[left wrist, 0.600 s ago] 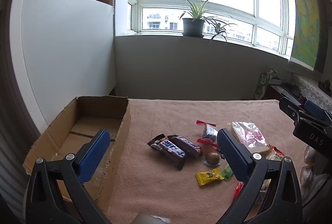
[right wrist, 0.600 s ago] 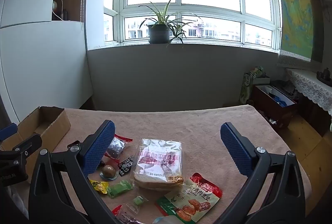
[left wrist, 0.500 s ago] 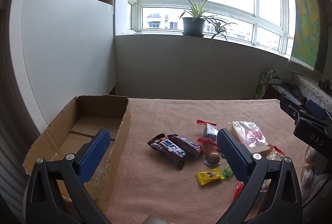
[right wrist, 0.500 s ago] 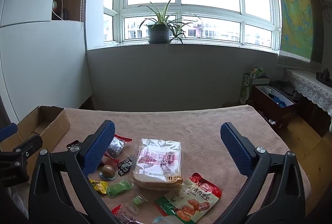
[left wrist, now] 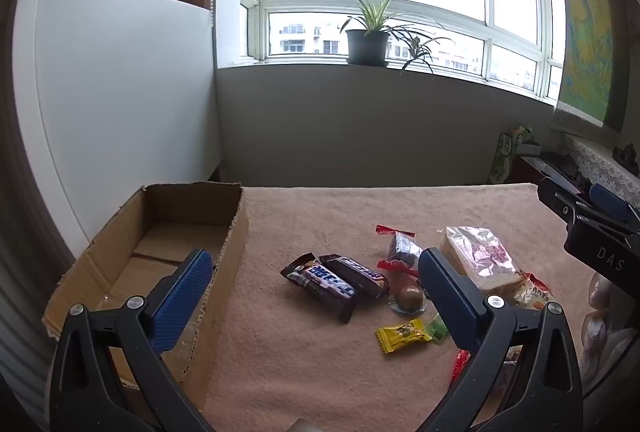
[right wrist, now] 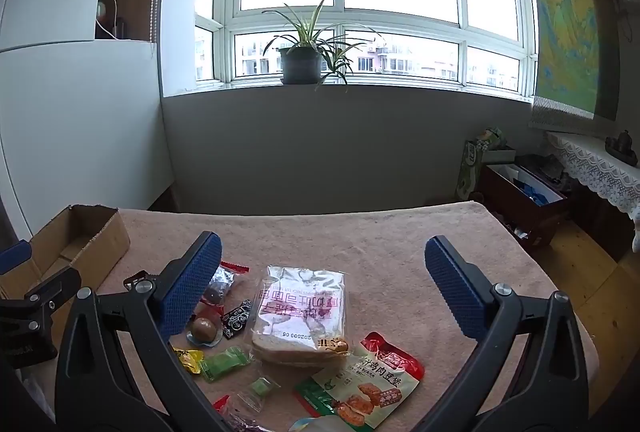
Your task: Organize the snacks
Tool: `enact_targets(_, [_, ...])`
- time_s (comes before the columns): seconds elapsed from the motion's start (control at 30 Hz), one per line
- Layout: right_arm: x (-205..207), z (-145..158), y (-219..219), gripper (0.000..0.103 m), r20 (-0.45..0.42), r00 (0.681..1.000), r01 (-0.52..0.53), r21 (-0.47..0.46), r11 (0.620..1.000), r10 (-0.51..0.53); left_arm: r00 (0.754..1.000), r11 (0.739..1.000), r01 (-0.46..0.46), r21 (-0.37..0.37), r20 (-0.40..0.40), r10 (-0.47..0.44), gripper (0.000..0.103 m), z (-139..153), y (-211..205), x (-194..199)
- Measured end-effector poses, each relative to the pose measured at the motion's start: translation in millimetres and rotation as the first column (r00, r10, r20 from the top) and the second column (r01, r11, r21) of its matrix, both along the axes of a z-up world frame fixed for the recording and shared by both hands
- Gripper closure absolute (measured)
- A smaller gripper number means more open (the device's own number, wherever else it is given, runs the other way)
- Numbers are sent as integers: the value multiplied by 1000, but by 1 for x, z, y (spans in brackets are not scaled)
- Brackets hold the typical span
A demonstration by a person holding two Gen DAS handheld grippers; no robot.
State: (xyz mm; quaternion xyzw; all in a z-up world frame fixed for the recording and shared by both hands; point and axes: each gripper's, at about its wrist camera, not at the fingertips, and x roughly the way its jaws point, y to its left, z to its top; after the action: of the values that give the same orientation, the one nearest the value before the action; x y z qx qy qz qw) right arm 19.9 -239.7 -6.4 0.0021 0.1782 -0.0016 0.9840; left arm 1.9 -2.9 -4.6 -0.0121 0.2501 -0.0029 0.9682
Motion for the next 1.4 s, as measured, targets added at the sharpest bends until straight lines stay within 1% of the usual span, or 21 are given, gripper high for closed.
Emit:
enact_targets(0.67, [1,-3,-3,0,-9,1000,8,2,1000,-8,1000,1000,8,15,-4,-8,0,-4,-2,0])
enact_targets(1.4, [1,-7,-3,0,-17,1000,4,0,1000,-4,1000,1000,16,14,-5,-16,0,-5,-3,-2])
